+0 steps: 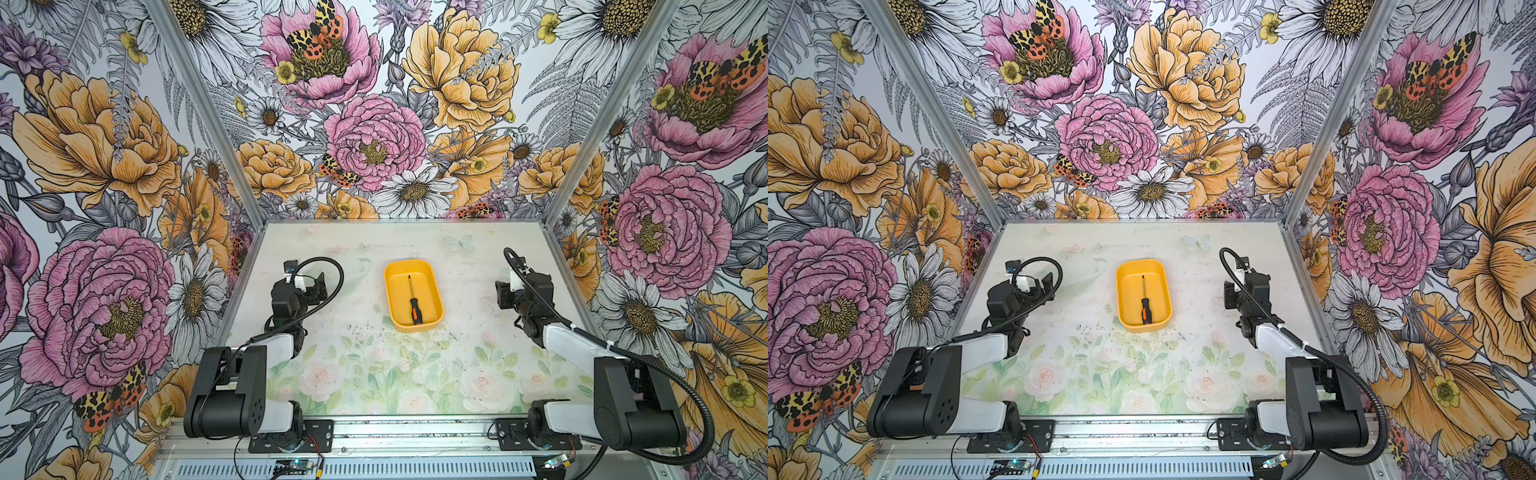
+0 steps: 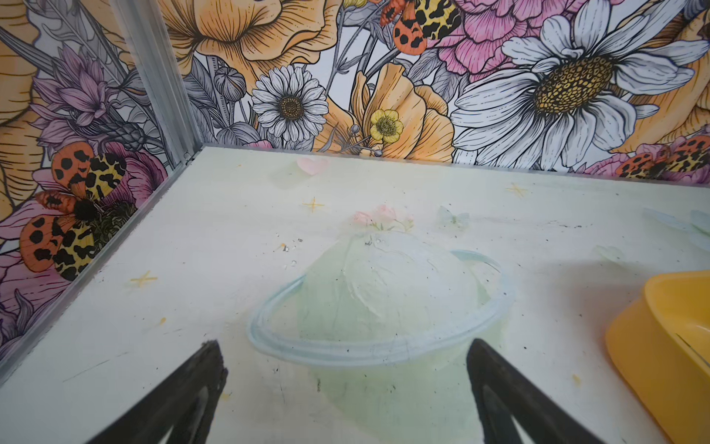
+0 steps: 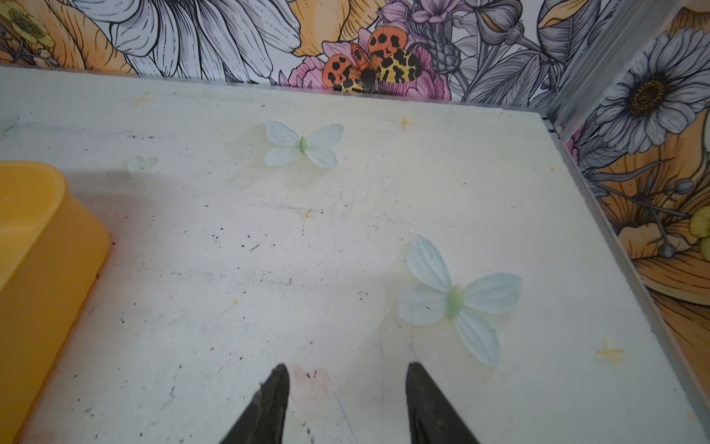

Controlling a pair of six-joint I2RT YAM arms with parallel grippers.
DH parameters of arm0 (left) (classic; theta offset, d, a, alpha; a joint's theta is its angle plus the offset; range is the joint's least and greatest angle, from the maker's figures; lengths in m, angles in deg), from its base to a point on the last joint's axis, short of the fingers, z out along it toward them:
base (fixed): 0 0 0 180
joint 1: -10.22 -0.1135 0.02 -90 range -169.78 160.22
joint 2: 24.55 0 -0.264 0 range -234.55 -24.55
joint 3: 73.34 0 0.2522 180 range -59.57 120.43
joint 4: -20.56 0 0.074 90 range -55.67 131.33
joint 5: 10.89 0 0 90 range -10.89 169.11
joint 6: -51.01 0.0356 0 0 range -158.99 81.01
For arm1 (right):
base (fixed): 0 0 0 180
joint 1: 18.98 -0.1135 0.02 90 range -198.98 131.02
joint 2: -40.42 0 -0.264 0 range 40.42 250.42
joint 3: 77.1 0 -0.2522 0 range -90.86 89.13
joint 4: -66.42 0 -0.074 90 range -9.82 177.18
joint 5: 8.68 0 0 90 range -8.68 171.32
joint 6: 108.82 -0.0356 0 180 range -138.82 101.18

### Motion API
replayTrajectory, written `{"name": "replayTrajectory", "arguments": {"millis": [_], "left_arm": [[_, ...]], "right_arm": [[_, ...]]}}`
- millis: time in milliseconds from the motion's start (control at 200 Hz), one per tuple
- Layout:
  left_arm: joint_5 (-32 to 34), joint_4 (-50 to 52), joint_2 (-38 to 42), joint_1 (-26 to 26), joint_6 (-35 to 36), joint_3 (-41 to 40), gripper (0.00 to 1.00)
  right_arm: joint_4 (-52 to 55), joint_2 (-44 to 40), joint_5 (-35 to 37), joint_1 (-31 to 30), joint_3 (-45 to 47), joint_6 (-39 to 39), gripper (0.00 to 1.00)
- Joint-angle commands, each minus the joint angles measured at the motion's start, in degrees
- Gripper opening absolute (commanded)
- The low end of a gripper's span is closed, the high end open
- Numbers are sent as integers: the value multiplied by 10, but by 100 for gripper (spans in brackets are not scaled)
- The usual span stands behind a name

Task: Put the screwdriver in the bin
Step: Reset both arms

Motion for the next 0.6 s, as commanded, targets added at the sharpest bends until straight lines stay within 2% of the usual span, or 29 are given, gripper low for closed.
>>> {"name": "replayTrajectory", "arguments": {"millis": [0,250,596], "left_arm": [[5,-54,-21,-6,11,0,99],[5,-116,-64,-6,12,-12,99],[3,-114,-79,-6,14,-5,99]], "right_arm": [[-56,24,10,4,-2,-12,50],[-98,55,30,8,-6,-12,50],[-127,59,51,11,0,-18,50]]}}
